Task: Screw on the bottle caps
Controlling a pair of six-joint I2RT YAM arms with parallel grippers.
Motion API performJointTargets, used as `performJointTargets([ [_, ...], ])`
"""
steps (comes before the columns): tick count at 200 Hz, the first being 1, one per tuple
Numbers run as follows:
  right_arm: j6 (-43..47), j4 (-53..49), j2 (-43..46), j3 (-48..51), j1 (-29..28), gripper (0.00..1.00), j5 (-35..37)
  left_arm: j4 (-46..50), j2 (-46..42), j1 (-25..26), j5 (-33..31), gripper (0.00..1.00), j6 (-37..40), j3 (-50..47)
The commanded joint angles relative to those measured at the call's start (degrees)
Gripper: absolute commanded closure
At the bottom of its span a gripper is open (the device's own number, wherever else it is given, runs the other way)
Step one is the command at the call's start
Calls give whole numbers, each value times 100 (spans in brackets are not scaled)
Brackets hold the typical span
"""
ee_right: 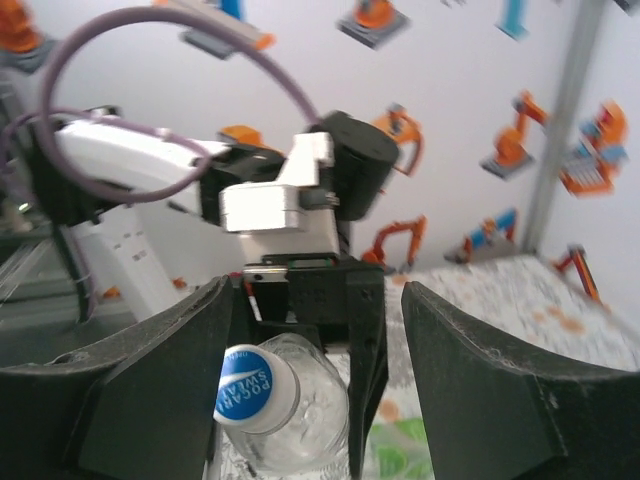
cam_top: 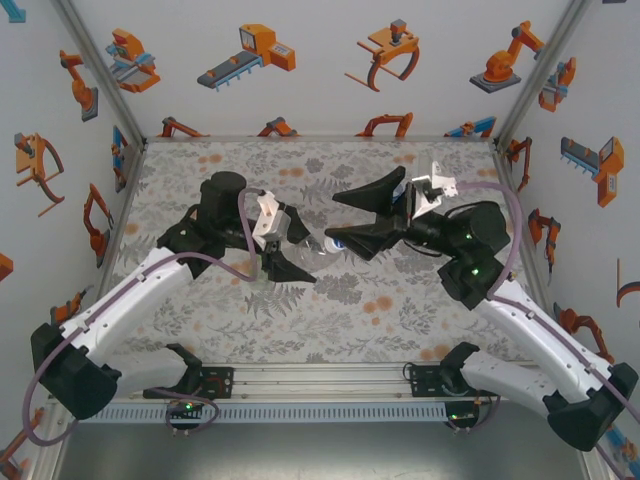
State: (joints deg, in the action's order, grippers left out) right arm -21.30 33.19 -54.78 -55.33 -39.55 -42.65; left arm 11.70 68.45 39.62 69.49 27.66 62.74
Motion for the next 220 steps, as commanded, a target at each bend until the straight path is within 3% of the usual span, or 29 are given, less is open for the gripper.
performJointTargets([
  [1,-30,1383,-108,-57,8,38,-1343,-325,111,163,820,100,-283,268],
  [33,-754,2769,-264,136,5,40,-1770,-315,162,305,931,100,-241,291],
  [72,-1531,3674,-538,121,-5,46,-2073,-325,200,341,1004,100,-239,361],
  [129,-1754,3704,-749,167,-18,50,-2317,-317,171,372,1049,100,-235,344],
  [160,-1764,3703,-790,172,-18,57,-2316,-303,169,381,1050,100,-215,318],
  [220,-1816,3704,-854,146,-26,57,-2441,-274,187,394,1093,100,-189,326],
])
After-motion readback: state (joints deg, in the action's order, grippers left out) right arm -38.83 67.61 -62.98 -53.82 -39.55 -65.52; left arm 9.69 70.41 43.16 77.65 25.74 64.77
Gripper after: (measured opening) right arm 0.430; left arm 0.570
